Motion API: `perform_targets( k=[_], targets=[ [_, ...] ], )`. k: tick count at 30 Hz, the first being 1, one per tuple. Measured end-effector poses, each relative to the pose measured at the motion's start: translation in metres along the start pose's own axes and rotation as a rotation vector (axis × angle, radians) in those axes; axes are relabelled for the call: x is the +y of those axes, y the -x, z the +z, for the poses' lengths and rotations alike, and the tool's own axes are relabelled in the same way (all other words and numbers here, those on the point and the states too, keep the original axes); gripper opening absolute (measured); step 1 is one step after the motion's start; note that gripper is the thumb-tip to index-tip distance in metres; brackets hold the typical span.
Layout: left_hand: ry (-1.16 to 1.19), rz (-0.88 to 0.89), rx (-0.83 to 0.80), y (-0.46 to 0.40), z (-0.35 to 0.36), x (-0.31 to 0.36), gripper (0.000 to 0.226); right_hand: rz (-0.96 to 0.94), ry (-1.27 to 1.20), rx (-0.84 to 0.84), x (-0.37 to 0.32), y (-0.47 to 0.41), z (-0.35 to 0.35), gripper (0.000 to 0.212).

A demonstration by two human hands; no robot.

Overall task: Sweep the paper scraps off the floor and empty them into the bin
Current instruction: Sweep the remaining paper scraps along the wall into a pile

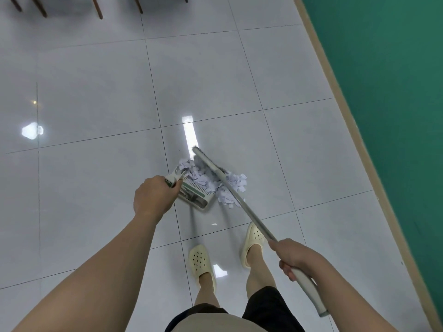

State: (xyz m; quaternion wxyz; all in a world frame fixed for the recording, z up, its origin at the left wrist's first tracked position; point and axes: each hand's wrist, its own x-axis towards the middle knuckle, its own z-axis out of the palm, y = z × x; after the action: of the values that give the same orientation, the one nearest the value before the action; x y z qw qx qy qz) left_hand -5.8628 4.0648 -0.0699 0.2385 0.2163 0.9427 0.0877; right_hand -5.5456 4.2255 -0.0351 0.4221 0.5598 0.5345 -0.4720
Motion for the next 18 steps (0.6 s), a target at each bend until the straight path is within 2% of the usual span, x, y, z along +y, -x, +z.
perform_targets(
  k=[5,14,18],
  targets=[
    [0.013,0.006,-0.008,0.006,0.006,-0.004,0.055,0.003,-0.206,0.067,0.023,0.012,0.0,0.048],
    [-0.058,0.047,-0.039,0.019,0.006,-0.028,0.057,0.077,-0.37,0.203,0.02,-0.013,-0.006,0.046],
    [-0.104,0.046,-0.101,0.021,-0.004,-0.047,0.063,0.115,-0.455,0.122,0.009,-0.031,0.005,0.039]
  ],
)
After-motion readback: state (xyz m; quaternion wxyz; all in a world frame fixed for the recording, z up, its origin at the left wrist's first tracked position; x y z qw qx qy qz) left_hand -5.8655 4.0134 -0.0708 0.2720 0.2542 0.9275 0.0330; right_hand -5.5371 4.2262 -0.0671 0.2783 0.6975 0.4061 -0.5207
